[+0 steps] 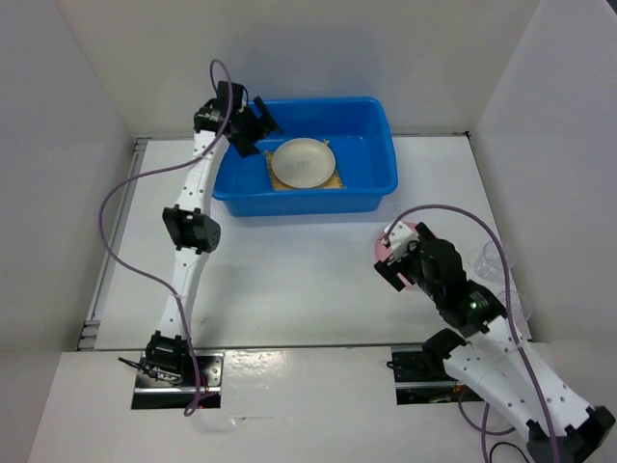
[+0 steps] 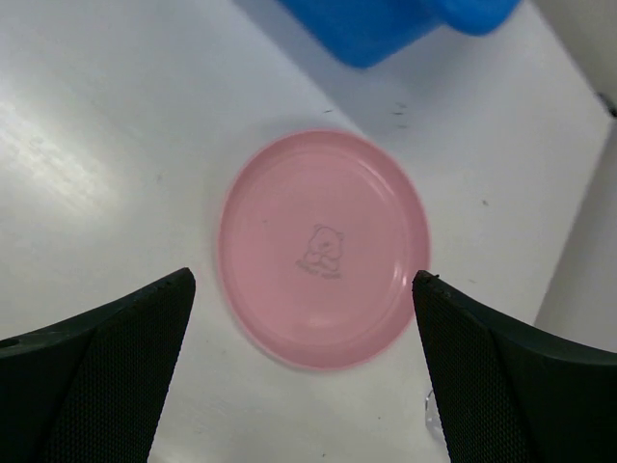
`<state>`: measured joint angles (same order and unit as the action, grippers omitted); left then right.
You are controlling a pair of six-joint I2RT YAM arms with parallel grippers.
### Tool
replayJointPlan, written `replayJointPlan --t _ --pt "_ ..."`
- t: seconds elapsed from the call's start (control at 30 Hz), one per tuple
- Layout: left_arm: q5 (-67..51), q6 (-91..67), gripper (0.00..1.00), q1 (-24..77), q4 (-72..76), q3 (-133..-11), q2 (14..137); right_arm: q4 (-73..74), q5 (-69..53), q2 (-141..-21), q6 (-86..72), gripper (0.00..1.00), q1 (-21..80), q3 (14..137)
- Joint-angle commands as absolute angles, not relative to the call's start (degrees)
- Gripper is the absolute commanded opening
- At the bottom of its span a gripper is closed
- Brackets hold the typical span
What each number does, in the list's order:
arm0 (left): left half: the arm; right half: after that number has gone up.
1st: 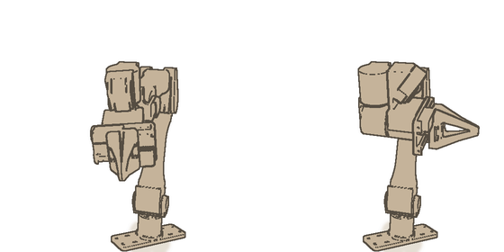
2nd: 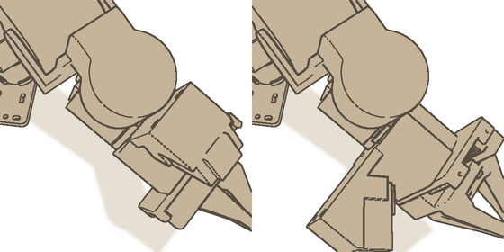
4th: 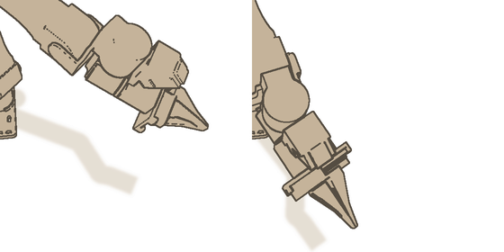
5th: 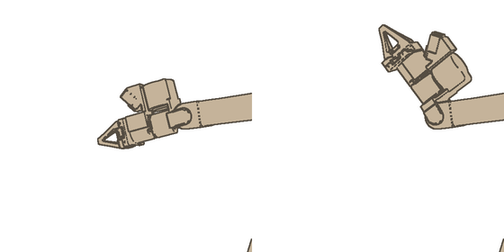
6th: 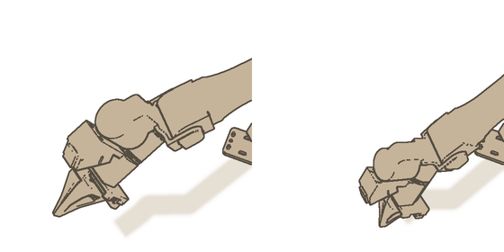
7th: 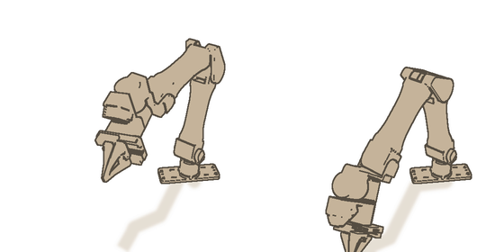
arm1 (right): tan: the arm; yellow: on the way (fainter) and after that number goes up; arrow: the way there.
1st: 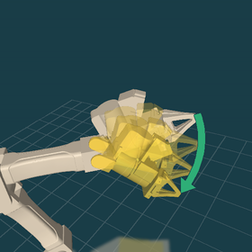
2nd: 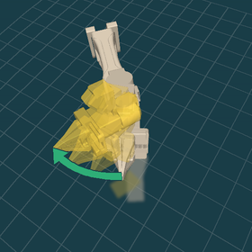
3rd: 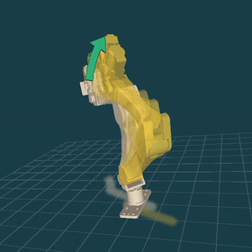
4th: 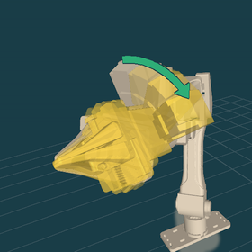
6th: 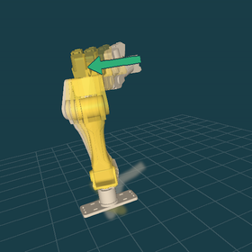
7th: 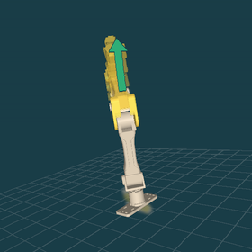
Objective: Place the mixed dishes into the plastic bin
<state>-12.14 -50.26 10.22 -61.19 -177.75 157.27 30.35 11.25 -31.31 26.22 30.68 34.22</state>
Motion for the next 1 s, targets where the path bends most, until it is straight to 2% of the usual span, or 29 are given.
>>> replayJointPlan --t 0.0,0.17,0.47,0.57,0.6,0.7,0.73,0.83,0.87,0.97 --pt "-4.1 -41.6 1.0 10.0 -63.1 -179.5 142.3 34.0 3.4 -41.2 31.3 0.98 31.2 40.8" --pt "-4.2 -37.9 1.0 8.7 -71.9 -179.5 134.4 33.0 -0.3 -57.0 36.3 0.98 28.9 45.7" --pt "-6.9 -28.3 1.0 9.2 -74.4 -175.8 124.3 25.4 -1.2 -66.7 36.5 0.98 27.8 42.8" --pt "1.6 -29.3 1.0 9.9 -74.4 -166.6 116.9 25.4 -0.7 -69.6 37.7 0.98 26.2 42.0" --pt "9.6 -29.8 1.0 10.6 -74.4 -158.7 111.7 25.4 -0.7 -70.8 37.7 0.98 25.3 42.0" --pt "19.9 -32.8 1.0 10.6 -73.5 -146.2 104.8 25.9 -0.9 -76.5 36.3 0.95 23.2 42.8" --pt "20.0 -32.8 1.0 9.9 -70.0 -136.5 100.5 25.9 -1.4 -77.4 35.4 0.93 23.2 43.6" --pt "18.2 -33.4 1.0 8.7 -60.6 -122.9 90.3 24.6 -4.1 -78.6 33.3 0.92 22.4 44.1" --pt "18.2 -33.4 1.0 8.2 -58.2 -114.3 87.4 23.9 -4.1 -79.4 32.4 0.92 22.4 44.1" --pt "16.1 -34.0 1.0 5.5 -51.5 -103.8 77.7 22.7 -3.3 -81.8 31.8 0.92 22.4 44.7"
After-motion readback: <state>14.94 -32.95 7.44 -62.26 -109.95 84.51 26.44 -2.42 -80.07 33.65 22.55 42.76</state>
